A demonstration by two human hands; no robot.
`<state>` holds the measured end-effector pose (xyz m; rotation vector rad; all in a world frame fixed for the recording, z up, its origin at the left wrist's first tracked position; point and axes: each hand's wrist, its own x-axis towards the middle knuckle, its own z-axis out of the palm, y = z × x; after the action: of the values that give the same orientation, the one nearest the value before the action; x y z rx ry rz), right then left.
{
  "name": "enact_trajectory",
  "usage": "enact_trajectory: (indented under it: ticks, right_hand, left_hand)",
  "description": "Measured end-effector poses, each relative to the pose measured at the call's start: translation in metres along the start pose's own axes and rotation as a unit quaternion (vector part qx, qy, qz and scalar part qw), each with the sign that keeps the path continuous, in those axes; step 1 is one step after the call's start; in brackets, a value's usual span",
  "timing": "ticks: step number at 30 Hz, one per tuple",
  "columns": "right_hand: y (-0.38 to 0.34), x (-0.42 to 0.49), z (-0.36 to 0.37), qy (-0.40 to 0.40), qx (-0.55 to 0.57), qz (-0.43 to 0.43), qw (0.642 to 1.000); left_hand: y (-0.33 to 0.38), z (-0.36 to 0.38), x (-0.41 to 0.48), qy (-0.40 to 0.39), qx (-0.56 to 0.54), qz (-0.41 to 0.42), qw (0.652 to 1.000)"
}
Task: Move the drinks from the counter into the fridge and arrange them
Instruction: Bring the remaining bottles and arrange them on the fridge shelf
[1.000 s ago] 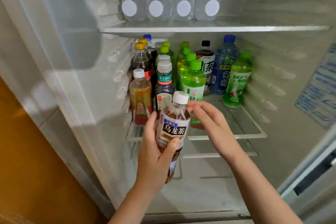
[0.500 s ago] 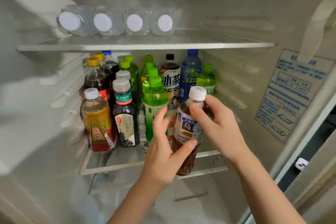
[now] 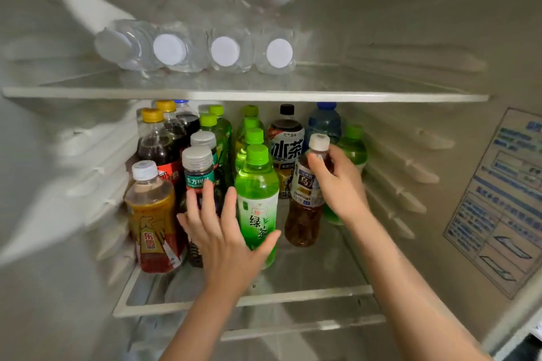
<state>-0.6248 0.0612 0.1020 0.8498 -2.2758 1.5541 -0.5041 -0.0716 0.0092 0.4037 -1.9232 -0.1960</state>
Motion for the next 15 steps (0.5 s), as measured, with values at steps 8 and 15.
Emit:
enact_trajectory:
  ticks: [8, 15]
  right_hand:
    - [0.018, 0.052, 0.024, -0.054, 0.051, 0.008, 0.997]
    - [0.027, 0.065, 0.038, -0.036, 0.064, -0.018, 0.997]
  left_hand:
    - [-0.015, 0.011, -0.006, -0.023, 0.06, -0.009, 0.998]
    - [-0.015, 0.012, -0.005, -0.006, 0.067, 0.004, 0.998]
